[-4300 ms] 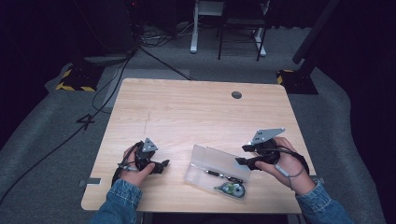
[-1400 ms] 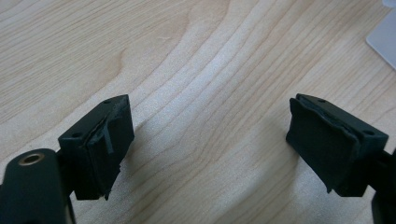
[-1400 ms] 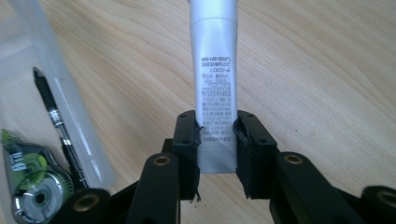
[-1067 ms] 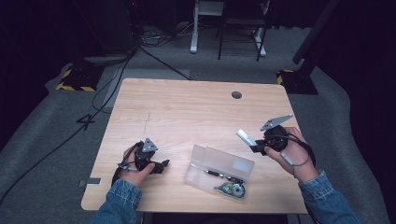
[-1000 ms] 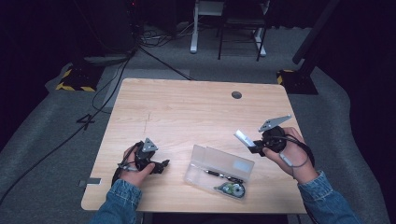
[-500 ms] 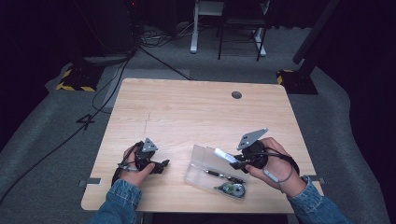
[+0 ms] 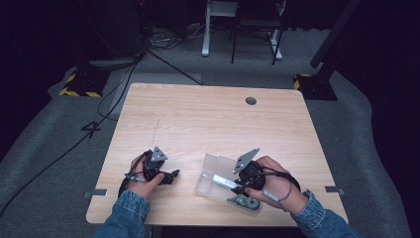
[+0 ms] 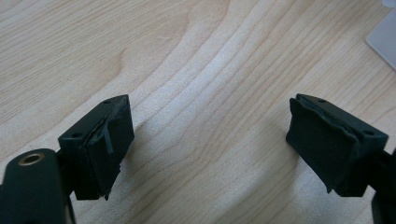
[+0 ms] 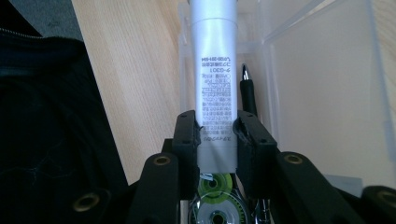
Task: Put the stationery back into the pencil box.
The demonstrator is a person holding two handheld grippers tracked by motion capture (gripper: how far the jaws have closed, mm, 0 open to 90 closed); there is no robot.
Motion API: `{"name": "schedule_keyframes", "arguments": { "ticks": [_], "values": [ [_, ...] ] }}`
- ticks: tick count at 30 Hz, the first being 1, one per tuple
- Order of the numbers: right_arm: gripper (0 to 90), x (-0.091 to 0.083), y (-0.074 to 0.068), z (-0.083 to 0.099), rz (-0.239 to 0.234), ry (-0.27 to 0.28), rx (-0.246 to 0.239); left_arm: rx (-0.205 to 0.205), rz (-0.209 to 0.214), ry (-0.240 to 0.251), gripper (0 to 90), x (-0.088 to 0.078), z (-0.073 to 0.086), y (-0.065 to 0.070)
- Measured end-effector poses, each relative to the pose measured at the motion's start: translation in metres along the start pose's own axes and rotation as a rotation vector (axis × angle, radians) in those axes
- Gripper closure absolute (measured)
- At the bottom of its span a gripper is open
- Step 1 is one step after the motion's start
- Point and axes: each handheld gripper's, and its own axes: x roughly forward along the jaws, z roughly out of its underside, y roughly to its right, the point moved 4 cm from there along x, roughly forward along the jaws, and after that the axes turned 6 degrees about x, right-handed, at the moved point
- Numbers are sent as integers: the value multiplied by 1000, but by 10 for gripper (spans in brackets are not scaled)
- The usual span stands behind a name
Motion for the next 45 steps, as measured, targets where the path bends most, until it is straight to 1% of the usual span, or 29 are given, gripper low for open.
{"name": "schedule_keyframes", "arguments": {
  "ticks": [1, 7, 11, 15, 17, 23, 24, 25, 26, 30, 32, 33, 39, 45],
  "values": [
    [710, 3, 0, 0, -3, -8, -5, 0, 0, 0, 147, 0, 0, 0],
    [710, 18, 3, 2, -5, -63, -2, 0, 0, 0, 147, 0, 0, 0],
    [710, 27, 7, 3, -8, -81, 9, 0, 0, 0, 147, 0, 0, 0],
    [710, 36, 11, 3, -8, -114, 14, 0, 0, 0, 147, 0, 0, 0],
    [710, 41, 12, 2, -4, -134, 18, 0, 0, 0, 147, 0, 0, 0],
    [710, 50, 11, 0, -11, -167, 20, 0, 0, 0, 147, 0, 0, 0],
    [710, 50, 12, 0, -10, -172, 9, 0, 0, 0, 147, 0, 0, 0],
    [709, 51, 12, 0, -11, -177, 9, 0, 0, 0, 147, 0, 0, 0],
    [710, 52, 11, 0, -13, -174, 16, 0, 0, 0, 147, 0, 0, 0],
    [709, 53, 12, 0, -16, -173, 11, 0, 0, 0, 147, 0, 0, 0],
    [709, 54, 13, 1, -14, -175, 16, 0, 0, 0, 147, 0, 0, 0],
    [709, 55, 12, 1, -16, -172, 26, 0, 0, 0, 147, 0, 0, 0],
    [708, 57, 13, 1, -14, -160, 38, 0, 0, 0, 147, 0, 0, 0],
    [708, 57, 14, 0, 2, -153, 25, 0, 0, 0, 147, 0, 0, 0]
  ]
}}
